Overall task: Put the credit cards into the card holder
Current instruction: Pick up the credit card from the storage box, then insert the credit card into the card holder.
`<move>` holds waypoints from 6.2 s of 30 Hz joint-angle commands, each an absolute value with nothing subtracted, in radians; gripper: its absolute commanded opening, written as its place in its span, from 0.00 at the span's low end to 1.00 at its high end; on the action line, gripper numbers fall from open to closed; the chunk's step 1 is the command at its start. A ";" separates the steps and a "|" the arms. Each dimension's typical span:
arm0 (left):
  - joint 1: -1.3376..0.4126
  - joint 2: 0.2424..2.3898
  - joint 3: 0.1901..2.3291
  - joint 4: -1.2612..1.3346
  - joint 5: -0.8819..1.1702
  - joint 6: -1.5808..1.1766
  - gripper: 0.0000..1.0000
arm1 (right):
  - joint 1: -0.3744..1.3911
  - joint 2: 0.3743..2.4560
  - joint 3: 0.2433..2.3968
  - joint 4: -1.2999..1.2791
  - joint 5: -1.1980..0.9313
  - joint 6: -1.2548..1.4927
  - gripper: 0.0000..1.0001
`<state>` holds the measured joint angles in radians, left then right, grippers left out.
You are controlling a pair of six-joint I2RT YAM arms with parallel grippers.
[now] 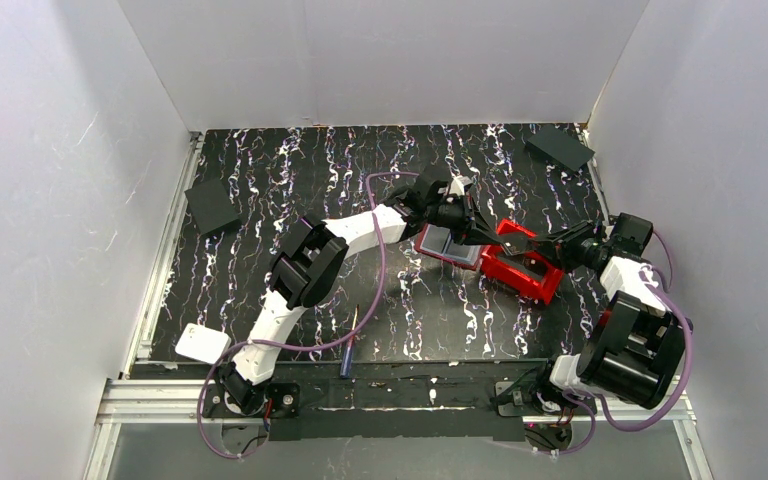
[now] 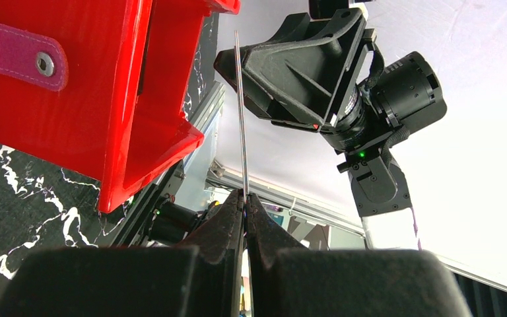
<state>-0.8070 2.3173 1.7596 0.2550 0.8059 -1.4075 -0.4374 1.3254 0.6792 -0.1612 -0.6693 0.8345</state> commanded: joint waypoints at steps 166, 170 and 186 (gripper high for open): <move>-0.500 2.003 1.535 -0.210 0.673 -0.579 0.00 | 0.303 1.524 1.134 -0.666 0.127 0.365 0.83; -0.506 2.070 1.583 -0.224 0.678 -0.545 0.00 | 0.323 1.550 1.137 -0.522 -0.087 0.365 0.79; -0.524 2.189 1.733 -0.360 0.612 -0.380 0.00 | 0.314 1.768 1.195 -0.445 -0.127 0.328 0.19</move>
<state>-0.5133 2.1777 1.6928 -0.3115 0.6167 -0.4335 0.3206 1.7859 1.1702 -0.4473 -0.1825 0.3637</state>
